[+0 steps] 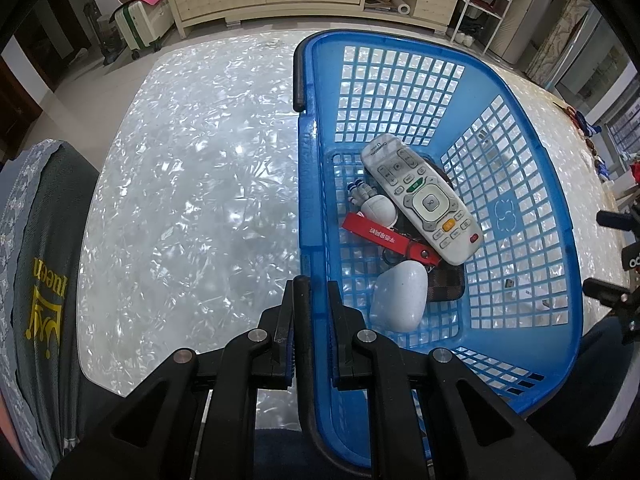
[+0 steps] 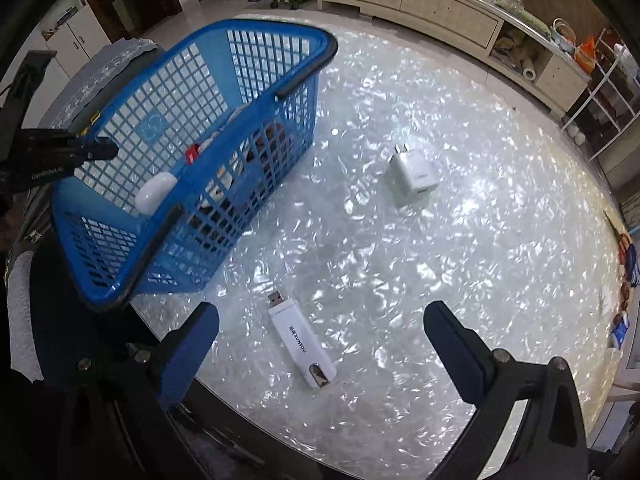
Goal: Organize rigid objects
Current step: 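Move the right gripper to the white USB stick and close on it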
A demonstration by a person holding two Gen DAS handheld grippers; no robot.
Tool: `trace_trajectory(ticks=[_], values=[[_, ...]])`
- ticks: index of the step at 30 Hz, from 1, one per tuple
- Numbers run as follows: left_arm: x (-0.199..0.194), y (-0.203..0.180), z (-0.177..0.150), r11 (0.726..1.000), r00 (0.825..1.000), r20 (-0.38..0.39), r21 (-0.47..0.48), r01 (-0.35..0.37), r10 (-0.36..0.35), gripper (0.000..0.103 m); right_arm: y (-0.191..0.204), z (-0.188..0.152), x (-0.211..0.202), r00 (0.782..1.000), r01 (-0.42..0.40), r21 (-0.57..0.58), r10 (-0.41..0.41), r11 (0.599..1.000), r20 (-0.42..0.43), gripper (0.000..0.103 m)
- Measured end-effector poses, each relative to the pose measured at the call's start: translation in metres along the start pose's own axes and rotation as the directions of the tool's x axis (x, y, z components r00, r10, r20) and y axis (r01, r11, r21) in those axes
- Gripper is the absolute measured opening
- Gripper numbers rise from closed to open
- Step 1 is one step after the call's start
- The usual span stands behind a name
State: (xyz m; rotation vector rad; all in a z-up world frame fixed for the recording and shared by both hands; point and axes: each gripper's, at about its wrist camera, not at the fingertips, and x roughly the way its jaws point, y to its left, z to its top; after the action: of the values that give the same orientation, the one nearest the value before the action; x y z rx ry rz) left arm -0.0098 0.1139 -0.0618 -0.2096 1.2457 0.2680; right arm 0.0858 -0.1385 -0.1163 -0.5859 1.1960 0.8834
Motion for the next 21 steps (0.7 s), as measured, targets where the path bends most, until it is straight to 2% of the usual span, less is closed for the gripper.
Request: trace_trajectory(ticks=[9, 13, 16, 21], values=[[-0.001, 0.000, 0.000, 1.000, 1.000, 0.002, -0.001, 0.005, -0.005, 0.014, 0.012, -0.011, 0.040, 0.997, -0.021, -0.026, 0.019, 0.999, -0.073, 0.103], [0.000, 0.002, 0.000, 1.000, 1.000, 0.005, -0.004, 0.016, -0.016, 0.014, 0.014, -0.012, 0.055, 0.995, 0.007, -0.042, -0.011, 0.999, -0.097, 0.103], [0.000, 0.002, 0.000, 1.000, 1.000, 0.005, -0.003, 0.014, -0.014, 0.014, 0.014, -0.013, 0.066, 0.993, -0.019, -0.032, 0.015, 0.999, -0.117, 0.103], [0.000, 0.002, -0.001, 1.000, 1.000, 0.006, -0.007, 0.019, -0.019, 0.014, 0.016, -0.018, 0.086, 0.988, -0.021, -0.038, 0.015, 0.999, -0.156, 0.103]])
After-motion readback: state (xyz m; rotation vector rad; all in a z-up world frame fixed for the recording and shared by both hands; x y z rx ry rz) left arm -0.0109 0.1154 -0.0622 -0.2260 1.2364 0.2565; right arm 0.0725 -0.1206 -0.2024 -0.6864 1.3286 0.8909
